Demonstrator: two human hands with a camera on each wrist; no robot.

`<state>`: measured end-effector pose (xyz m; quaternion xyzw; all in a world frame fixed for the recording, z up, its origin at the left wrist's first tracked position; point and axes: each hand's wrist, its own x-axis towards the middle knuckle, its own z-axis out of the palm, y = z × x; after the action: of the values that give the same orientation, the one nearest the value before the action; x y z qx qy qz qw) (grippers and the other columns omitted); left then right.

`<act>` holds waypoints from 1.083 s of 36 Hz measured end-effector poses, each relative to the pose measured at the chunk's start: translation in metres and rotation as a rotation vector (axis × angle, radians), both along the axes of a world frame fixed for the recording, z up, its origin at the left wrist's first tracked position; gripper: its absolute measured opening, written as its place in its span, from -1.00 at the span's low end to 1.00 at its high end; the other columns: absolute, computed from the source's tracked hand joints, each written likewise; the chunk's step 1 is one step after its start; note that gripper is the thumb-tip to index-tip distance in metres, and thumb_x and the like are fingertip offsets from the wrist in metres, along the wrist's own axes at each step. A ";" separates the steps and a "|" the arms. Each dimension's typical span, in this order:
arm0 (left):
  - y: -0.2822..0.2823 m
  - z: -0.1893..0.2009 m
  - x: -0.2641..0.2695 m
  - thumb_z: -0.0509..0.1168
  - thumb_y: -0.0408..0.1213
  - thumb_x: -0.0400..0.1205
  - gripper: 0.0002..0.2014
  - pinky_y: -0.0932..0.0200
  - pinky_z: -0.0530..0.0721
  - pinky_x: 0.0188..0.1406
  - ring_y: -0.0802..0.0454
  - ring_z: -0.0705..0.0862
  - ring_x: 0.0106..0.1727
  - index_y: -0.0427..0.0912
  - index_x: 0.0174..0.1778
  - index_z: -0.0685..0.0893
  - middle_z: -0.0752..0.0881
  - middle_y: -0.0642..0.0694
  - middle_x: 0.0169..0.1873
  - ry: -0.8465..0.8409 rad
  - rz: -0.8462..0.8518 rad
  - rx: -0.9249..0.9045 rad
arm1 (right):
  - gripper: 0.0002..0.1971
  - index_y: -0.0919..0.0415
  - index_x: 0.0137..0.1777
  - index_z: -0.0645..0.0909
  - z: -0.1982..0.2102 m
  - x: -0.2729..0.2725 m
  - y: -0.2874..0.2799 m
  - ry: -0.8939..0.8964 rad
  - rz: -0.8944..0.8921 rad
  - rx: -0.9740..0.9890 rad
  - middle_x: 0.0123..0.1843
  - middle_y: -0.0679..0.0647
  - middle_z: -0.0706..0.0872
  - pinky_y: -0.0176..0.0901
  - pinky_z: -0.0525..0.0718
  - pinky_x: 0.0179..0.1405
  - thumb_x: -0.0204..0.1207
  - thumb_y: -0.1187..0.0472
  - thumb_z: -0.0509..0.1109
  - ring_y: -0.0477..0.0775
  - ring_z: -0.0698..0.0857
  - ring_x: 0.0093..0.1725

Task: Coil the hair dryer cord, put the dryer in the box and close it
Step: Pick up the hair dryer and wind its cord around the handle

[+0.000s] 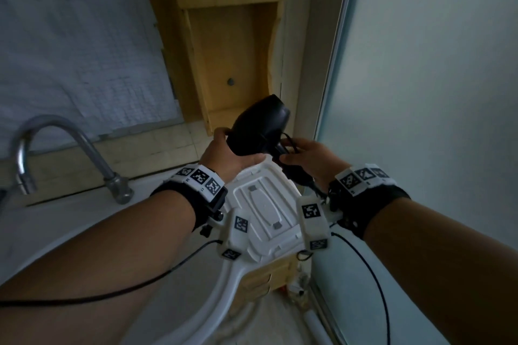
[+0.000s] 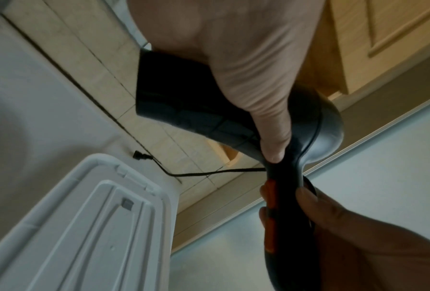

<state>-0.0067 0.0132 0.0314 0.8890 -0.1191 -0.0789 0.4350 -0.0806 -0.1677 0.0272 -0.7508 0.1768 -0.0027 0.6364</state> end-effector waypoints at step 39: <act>0.201 0.129 -0.156 0.55 0.17 0.20 -0.30 0.07 0.57 0.02 0.00 0.66 -0.02 0.00 0.15 0.44 0.66 0.04 -0.10 -0.243 0.072 -0.240 | -0.80 0.18 -0.13 0.74 0.177 -0.141 0.168 -0.308 -0.034 -0.148 -0.11 0.18 0.77 0.06 0.69 0.13 0.61 0.14 0.32 0.22 0.76 -0.01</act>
<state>-0.1625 0.2146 0.1607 0.8373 -0.1476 0.0594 0.5230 -0.2219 0.0003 0.2043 -0.7833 0.0895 -0.1415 0.5987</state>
